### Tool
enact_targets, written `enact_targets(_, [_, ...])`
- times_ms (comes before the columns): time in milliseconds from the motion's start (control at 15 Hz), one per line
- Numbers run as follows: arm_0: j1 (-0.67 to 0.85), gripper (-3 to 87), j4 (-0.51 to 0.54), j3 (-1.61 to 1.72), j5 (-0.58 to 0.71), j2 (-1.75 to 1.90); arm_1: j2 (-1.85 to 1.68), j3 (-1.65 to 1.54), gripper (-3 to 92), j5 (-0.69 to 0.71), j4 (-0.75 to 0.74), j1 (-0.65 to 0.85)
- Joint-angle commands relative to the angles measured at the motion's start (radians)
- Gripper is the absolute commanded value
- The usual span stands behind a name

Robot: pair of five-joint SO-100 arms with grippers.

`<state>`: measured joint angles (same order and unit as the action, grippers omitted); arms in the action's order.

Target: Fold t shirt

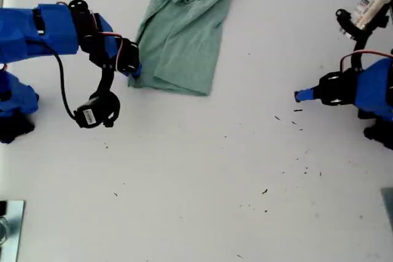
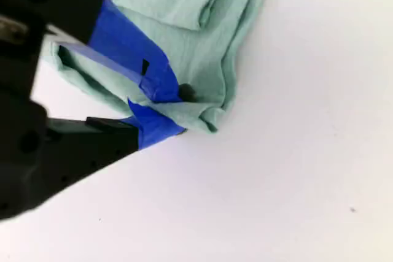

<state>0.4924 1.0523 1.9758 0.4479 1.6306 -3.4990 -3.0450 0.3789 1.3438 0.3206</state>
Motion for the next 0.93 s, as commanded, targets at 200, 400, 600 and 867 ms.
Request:
enact_targets(200, [-0.077, -0.2, 0.380, -0.364, -0.087, 0.279, -0.005, -0.066, 2.2, -0.003, -0.020, 0.011])
enact_targets(400, [-0.130, -0.2, 0.436, -0.549, -0.092, 0.153, -0.005, -0.066, 2.2, -0.005, -0.020, 0.005])
enact_targets(600, [-0.224, -0.2, 0.468, -0.985, -0.023, -0.255, -0.005, -0.066, 2.2, -0.011, -0.020, -0.005])
enact_targets(867, [-0.327, 20.3, 0.284, -1.134, 0.072, -0.669, -0.005, -0.066, 2.2, -0.012, -0.020, 0.000])
